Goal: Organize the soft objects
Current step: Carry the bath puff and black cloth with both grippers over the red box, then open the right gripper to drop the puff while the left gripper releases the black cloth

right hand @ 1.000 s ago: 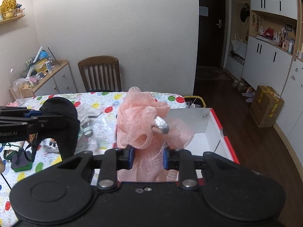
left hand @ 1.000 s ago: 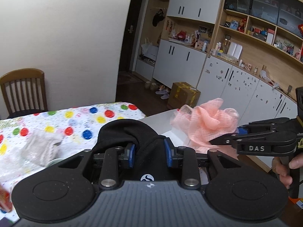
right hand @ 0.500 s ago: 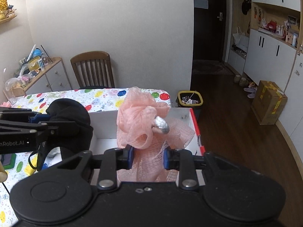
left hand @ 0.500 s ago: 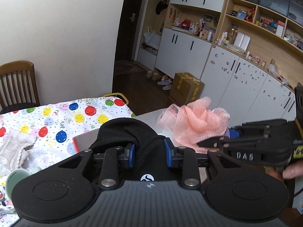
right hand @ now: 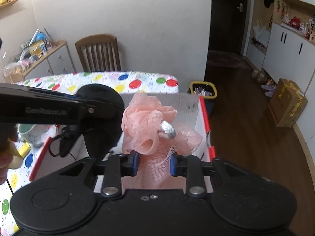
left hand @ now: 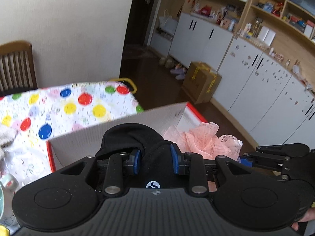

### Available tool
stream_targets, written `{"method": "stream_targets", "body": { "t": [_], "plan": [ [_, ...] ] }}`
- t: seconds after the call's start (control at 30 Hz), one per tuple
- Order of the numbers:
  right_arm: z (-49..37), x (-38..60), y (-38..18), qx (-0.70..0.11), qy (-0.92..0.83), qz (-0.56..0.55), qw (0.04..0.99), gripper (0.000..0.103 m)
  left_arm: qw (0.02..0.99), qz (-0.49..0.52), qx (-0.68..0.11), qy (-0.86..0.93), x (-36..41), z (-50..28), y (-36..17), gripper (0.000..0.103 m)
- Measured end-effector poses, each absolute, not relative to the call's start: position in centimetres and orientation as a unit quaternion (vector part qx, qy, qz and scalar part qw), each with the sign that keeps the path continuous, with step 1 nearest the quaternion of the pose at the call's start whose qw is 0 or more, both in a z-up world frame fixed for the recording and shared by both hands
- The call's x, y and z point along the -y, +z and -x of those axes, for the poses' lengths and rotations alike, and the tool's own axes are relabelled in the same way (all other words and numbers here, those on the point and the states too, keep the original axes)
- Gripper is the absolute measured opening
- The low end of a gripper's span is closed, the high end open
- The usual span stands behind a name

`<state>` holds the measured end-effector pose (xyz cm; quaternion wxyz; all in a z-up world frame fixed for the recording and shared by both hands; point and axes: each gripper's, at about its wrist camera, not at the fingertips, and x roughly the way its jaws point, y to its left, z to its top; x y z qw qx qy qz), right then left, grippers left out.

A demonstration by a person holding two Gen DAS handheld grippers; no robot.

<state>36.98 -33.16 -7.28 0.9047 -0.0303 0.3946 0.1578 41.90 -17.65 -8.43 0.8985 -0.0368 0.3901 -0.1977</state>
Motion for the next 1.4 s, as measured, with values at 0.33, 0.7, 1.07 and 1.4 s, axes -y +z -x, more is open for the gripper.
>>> {"method": "stream_targets", "body": {
  "t": [0.33,0.7,1.07,1.4],
  "plan": [
    [-38.5,32.5,-10.3,-0.435,0.161,0.044,0.885,0.029,0.879,0.039,-0.441,-0.177,17.3,-43.7,-12.5,0.030],
    [-39.5,33.0,-12.3,-0.464,0.154,0.040,0.871,0.032,0.861,0.024,-0.483,-0.160,18.0,-44.2,-14.6,0.031],
    [-39.7,33.2,-12.8,-0.479,0.151,0.027,0.864,0.049,0.854,0.031,-0.503,-0.132,17.8,-44.5,-15.0,0.063],
    [-39.0,33.0,-12.1,-0.467,0.154,0.031,0.870,0.065,0.866,0.020,-0.487,-0.109,17.8,-43.6,-13.7,0.074]
  ]
}}
